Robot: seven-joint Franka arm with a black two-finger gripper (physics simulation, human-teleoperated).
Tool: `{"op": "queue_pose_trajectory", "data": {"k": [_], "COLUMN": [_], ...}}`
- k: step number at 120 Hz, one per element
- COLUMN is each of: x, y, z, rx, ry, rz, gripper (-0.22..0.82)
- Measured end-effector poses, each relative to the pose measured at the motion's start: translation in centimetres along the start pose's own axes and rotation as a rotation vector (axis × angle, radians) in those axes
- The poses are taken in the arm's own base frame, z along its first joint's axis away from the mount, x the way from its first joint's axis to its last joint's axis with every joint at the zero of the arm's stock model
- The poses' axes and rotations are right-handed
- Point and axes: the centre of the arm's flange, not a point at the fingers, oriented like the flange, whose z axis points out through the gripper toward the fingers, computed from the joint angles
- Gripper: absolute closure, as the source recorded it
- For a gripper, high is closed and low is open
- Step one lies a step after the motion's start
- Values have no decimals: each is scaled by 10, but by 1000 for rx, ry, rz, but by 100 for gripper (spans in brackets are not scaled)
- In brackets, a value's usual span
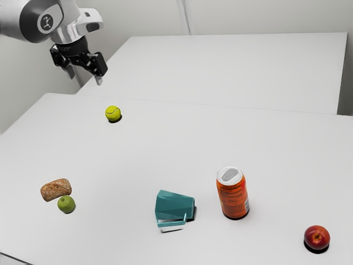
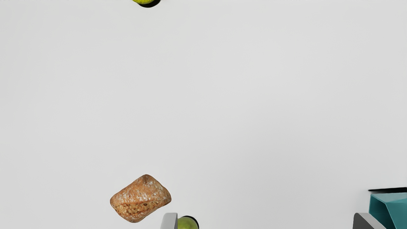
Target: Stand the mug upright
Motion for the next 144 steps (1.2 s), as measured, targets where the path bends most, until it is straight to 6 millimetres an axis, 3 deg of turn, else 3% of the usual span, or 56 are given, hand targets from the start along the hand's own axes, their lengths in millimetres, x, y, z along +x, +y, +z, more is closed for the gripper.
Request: {"op": "queue_pose_trajectory", "data": {"k": [15, 40, 76, 109, 144], "x": [3, -1, -34, -62, -75], "y": [2, -1, -16, 14, 49], "z": [5, 34, 136, 235, 307], "rx": [-2, -70, -441, -689, -842], "ry": [1, -36, -258, -464, -623], "rz": [8, -11, -237, -409, -549], "gripper": [0, 0, 0, 0, 0]}}
